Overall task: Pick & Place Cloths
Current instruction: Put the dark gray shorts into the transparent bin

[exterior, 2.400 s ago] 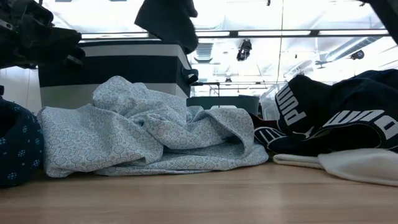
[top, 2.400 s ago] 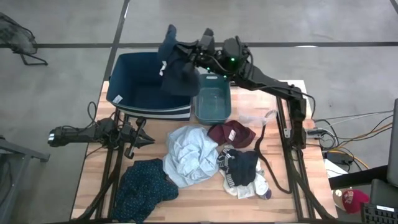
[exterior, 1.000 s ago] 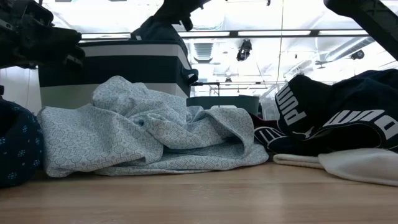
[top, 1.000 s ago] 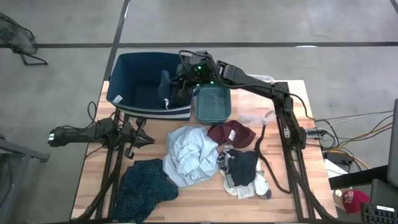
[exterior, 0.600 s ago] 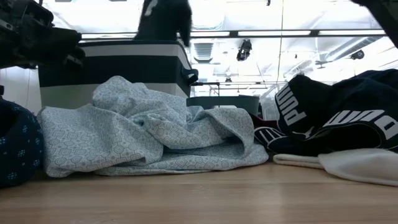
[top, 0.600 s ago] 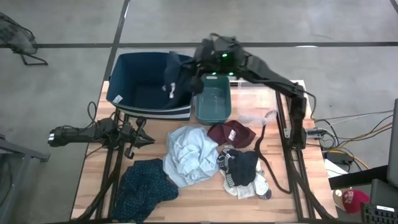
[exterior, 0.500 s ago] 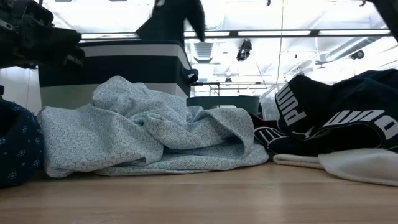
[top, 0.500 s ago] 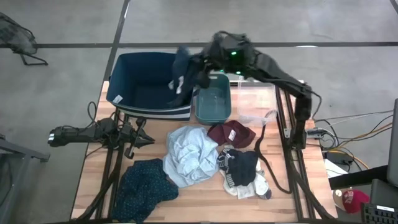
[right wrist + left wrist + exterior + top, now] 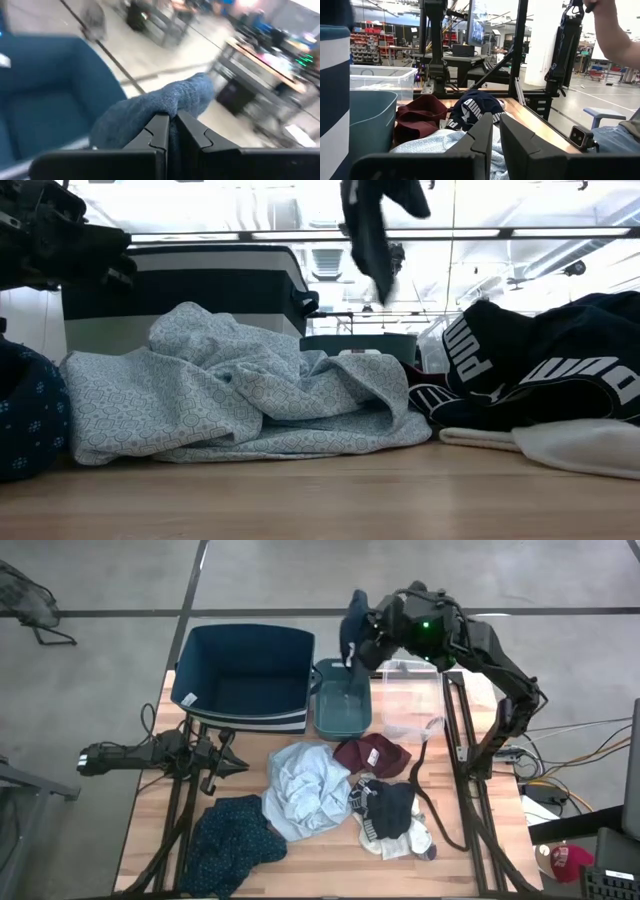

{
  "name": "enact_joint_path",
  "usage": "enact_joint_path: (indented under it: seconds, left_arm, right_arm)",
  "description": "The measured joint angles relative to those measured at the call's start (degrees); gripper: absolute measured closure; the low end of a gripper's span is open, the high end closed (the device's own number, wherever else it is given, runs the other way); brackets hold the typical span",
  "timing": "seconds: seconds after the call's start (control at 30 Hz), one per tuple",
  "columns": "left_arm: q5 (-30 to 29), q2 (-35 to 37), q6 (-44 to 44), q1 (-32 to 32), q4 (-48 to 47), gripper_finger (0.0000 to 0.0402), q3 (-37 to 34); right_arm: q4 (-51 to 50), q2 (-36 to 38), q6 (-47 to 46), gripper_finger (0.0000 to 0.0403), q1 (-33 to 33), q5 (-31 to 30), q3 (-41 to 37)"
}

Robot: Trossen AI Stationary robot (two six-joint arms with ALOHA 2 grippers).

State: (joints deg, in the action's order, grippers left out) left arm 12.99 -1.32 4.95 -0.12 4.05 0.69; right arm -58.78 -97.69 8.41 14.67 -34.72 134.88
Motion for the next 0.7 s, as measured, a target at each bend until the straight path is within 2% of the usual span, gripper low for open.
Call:
enact_joint_path:
  seconds: [0.17,0.23,0.43,0.7]
  left_arm:
    - [-0.02,0.0,0.0,0.0,-0.02,0.036,0.0]
    - [-0.02,0.0,-0.01,0.0,0.0,0.036,0.0]
    - [-0.02,0.0,0.0,0.0,-0.04,0.0361,0.0]
    - [-0.01,0.0,0.0,0.0,-0.04,0.0362,0.0]
  right_arm:
    - [-9.1,-1.42,-2.48,0.0386,0.42,-13.78,-0.1]
    - [-14.31,-1.87,-5.31,0.0385,0.85,-16.77,-0.12]
    - [-30.96,-3.85,-17.61,0.0385,2.02,-17.94,-0.2]
    - [-31.23,-4.5,-21.17,0.0388,3.52,-18.15,-2.16]
